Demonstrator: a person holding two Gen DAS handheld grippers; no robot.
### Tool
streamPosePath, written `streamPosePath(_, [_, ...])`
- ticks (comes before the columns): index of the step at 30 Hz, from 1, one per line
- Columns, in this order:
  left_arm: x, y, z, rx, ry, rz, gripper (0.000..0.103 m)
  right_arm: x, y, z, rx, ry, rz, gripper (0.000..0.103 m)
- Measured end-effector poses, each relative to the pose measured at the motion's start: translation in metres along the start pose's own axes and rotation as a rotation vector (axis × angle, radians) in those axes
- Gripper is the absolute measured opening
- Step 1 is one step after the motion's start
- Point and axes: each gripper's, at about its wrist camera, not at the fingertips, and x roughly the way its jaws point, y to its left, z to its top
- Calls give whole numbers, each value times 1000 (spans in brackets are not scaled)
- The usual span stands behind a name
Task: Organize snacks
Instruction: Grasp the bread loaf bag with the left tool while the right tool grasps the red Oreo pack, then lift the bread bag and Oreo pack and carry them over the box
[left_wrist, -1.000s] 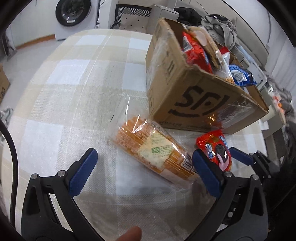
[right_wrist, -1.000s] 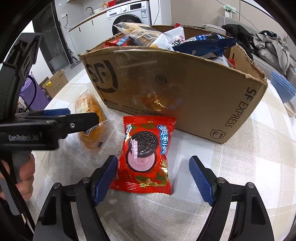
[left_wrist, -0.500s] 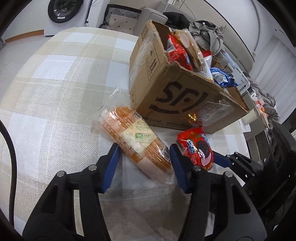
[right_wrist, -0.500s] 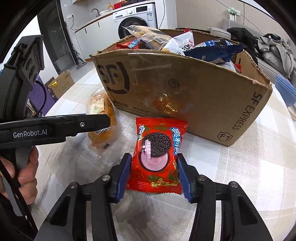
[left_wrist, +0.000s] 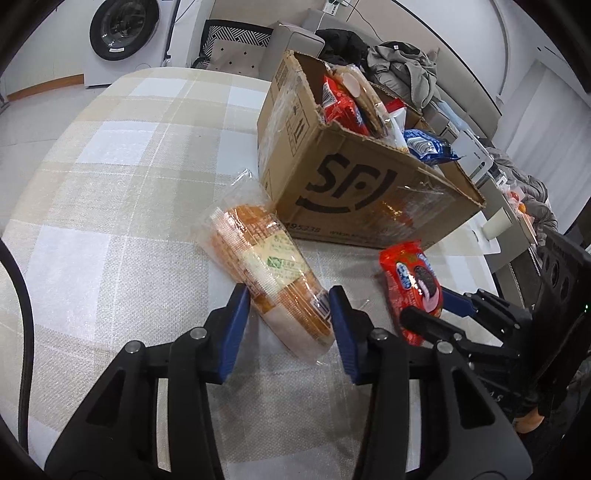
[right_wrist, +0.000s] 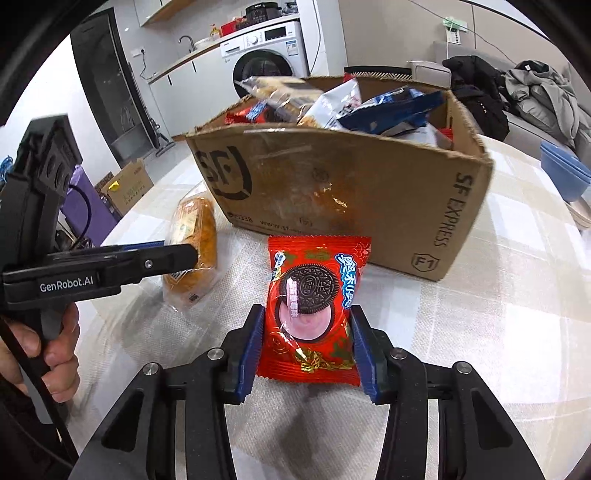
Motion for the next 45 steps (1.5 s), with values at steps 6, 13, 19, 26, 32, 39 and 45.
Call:
streamPosePath(6, [-17, 1, -8, 17, -22, -13, 39, -11, -5, 0, 8, -21, -11, 46])
streamPosePath(13, [-26, 1, -13, 33, -19, -1, 35, -26, -7, -4, 10, -45, -14, 46])
streamPosePath(19, [-33, 3, -18, 36, -29, -8, 31, -28, -5, -2, 9, -51, -14, 46])
streamPosePath(26, [-22, 5, -21, 38, 8, 10, 32, -31, -4, -2, 4, -47, -11, 46])
streamPosePath(32, [-5, 5, -19, 18, 44, 53, 53, -30, -6, -3, 6, -42, -13, 46])
streamPosePath(39, [-2, -4, -22, 50, 34, 49, 44, -31, -7, -4, 10, -45, -20, 46])
streamPosePath(45, [-19, -9, -26, 61, -1, 19, 42, -38, -5, -3, 8, -67, -15, 46])
